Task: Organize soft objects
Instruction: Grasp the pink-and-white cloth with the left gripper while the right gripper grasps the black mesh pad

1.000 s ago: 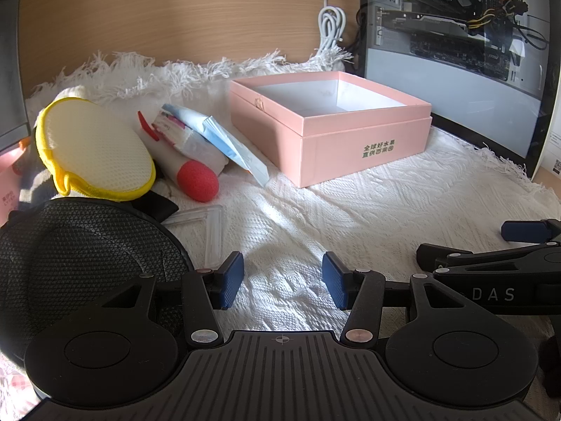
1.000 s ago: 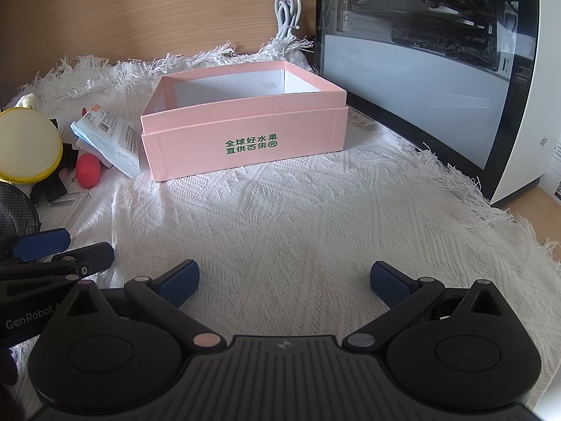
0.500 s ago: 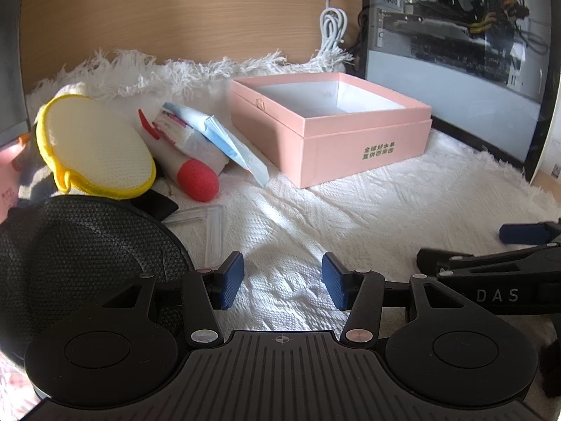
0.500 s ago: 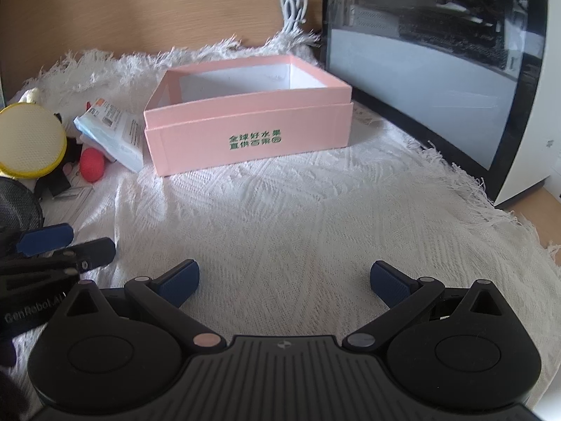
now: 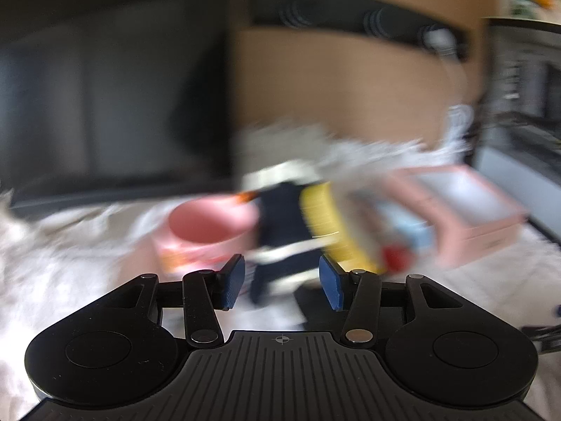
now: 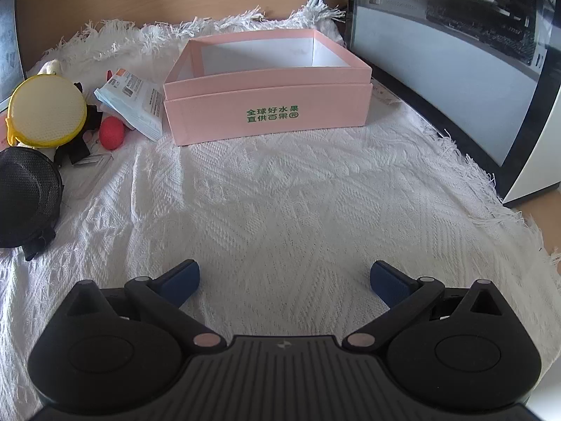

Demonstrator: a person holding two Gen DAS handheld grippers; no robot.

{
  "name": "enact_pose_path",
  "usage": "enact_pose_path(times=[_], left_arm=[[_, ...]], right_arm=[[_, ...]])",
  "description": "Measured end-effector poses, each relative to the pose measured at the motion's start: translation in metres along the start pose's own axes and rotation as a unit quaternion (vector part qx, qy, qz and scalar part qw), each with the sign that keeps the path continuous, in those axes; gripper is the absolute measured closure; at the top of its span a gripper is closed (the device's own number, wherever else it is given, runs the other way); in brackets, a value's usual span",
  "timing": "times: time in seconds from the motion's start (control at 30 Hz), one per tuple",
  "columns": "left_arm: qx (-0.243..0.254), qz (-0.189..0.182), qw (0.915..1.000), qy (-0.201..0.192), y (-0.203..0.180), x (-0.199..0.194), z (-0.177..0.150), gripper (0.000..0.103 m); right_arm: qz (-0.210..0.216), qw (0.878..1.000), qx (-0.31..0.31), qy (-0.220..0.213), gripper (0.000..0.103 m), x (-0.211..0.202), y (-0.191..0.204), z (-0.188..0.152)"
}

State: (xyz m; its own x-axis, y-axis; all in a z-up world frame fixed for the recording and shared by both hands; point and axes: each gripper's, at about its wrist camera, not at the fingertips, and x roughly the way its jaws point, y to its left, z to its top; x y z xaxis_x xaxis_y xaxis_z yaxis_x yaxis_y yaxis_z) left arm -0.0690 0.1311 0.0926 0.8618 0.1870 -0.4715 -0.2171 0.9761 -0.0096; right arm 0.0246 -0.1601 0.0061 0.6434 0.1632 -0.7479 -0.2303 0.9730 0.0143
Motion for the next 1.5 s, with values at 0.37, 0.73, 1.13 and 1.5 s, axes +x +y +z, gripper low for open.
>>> enact_pose_path(times=[0.37,0.73,1.13,1.5], left_arm=[[-0.109,-0.107,0.9781,0.142,0.075,0.035,-0.018,0.052],[-0.131,-0.071,0.9771,0.152,0.084,0.005,-0.035,0.052],[-0.213,-0.005,0.9661,0.145,0.031,-0.003,-0.05,0.052],[-0.154,-0.014,0.9754,0.157,-0.047,0.003,-0.043,0.052]], right_arm=[[0.183,0.979,-0.083,-0.032,0.001,-0.036,0.057,0.036],[0.299,0.919,-0.252,-0.049,0.001,0.01,0.172,0.092],[0.405,0.889,-0.203,0.067,0.095,0.032,0.099,0.088],[0.341,0.932,-0.108,0.05,0.099,0.021,-0.004,0.091]])
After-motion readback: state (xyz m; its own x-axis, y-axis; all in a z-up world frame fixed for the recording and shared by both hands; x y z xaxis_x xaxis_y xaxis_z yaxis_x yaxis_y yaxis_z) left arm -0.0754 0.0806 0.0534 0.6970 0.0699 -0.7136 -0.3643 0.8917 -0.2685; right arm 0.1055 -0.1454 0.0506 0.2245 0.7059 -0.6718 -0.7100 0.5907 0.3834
